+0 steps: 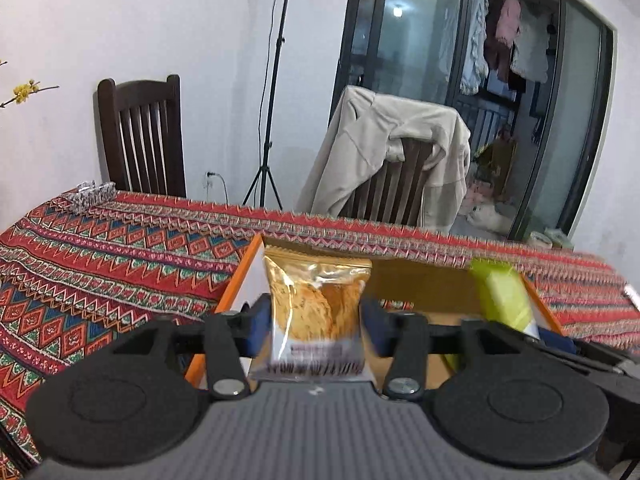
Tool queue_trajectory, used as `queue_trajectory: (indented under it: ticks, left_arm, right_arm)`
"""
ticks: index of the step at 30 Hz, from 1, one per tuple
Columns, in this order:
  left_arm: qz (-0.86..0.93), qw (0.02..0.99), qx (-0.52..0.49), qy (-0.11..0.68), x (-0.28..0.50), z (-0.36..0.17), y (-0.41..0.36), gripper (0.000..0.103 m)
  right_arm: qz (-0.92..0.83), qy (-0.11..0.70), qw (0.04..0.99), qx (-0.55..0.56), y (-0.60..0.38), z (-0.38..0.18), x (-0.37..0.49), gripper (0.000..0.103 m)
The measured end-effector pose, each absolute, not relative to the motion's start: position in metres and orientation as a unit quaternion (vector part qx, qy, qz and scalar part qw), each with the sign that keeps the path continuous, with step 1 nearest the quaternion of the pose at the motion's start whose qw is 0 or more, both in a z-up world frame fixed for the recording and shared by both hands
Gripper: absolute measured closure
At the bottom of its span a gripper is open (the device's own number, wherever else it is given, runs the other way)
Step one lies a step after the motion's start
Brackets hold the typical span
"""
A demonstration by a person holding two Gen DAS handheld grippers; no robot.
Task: Organize snacks
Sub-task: 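Carry both packets over the box and open both grippers to release them, then pull both tools back from the box toward the snack pile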
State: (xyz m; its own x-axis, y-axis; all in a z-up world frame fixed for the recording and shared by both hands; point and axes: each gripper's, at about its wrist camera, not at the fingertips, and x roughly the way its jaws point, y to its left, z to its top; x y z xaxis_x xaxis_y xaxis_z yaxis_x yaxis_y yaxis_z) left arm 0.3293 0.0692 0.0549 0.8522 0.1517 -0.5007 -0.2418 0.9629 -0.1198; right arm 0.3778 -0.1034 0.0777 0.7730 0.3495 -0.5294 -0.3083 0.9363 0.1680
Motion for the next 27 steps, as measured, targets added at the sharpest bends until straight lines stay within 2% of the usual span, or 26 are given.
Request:
queue_trajectory:
  ticks: [1, 2, 4, 18, 27]
  left_arm:
    - [0.106, 0.958, -0.087, 0.253, 0.329, 0.054, 0.067, 0.015]
    - [0.112, 0.958, -0.085, 0.251, 0.328, 0.054, 0.066, 0.004]
    - [0.123, 0.958, -0.078, 0.247, 0.328, 0.055, 0.065, 0.000]
    - [0.145, 0.952, -0.085, 0.257, 0.329, 0.058, 0.071, 0.000]
    - [0.163, 0.953, -0.086, 0.242, 0.305, 0.086, 0.077, 0.000]
  right_arm:
    - [0.172, 0.293, 0.940, 0.035, -0.103, 0.077, 0.378, 0.044]
    - [0.169, 0.298, 0.939, 0.037, -0.104, 0.077, 0.380, 0.023]
    - [0.156, 0.300, 0.940, 0.034, -0.104, 0.078, 0.378, 0.003]
    - [0.141, 0.317, 0.938, 0.011, -0.102, 0.086, 0.382, 0.000]
    - [0.130, 0.301, 0.944, -0.020, -0.107, 0.108, 0.359, 0.000]
